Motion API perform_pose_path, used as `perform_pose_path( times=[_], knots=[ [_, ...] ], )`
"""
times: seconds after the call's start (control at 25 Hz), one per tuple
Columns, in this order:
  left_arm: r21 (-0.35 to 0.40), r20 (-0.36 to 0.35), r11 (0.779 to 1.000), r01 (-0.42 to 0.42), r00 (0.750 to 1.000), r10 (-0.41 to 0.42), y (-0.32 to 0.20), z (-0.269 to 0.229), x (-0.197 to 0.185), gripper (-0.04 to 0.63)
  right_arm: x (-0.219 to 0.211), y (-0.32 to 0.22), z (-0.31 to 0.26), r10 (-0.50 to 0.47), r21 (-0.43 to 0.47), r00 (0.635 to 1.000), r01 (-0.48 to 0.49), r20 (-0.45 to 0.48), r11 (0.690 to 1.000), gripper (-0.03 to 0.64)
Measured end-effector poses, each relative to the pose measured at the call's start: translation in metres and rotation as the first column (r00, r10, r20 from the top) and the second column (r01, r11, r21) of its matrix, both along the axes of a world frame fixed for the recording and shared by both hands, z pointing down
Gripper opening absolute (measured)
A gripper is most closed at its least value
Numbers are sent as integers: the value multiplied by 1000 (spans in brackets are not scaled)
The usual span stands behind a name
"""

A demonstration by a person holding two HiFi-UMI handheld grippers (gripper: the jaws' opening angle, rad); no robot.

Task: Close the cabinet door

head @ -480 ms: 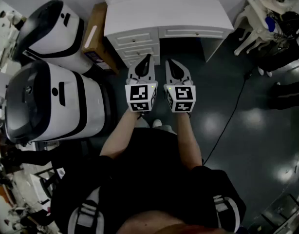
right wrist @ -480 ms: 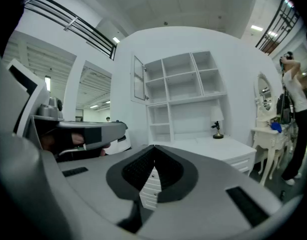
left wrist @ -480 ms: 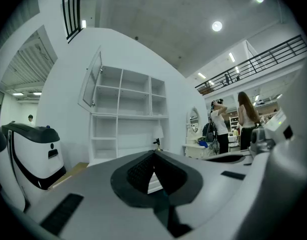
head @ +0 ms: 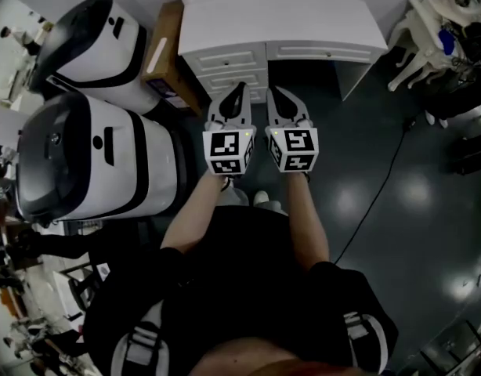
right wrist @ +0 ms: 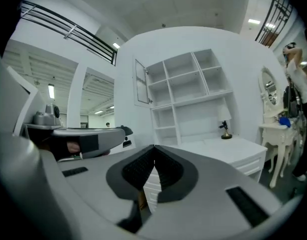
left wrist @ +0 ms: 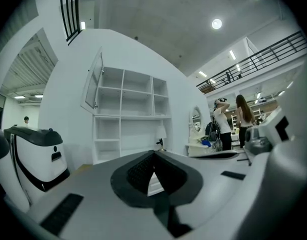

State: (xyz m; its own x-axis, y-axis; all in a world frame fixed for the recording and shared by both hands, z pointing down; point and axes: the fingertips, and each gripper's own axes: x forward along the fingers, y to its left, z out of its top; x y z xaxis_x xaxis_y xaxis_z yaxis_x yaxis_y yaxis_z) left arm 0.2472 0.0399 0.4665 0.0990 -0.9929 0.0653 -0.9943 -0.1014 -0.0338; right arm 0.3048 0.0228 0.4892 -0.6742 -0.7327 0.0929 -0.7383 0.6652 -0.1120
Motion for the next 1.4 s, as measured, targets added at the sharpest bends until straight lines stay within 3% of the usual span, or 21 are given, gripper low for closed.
perform_pose_path(
  times=[0.2,0.36,0.72,0.92,1.08,1.4],
  knots=[
    [71,38,997,28,999,-30,-6,-30,-39,11,-26,-18,-39,-42,100,999,45,-30,994,18],
    [121,82,993,-6,997,-4,-9,-60,-54,11,-48,-26,-60,-74,157,993,88,-92,984,18],
    [228,93,974,-11,996,-11,-3,-124,-88,11,-76,-27,-128,-87,283,989,117,-117,952,18],
    [281,119,958,61,988,-98,5,-152,-143,11,-111,-31,-154,-88,321,993,107,-72,941,18],
    [295,74,945,142,982,-171,2,-165,-184,11,-136,-48,-167,-95,309,995,90,0,947,18],
    [347,30,911,224,968,-249,-27,-198,-279,11,-218,-73,-192,-145,339,989,130,20,932,18]
  ],
)
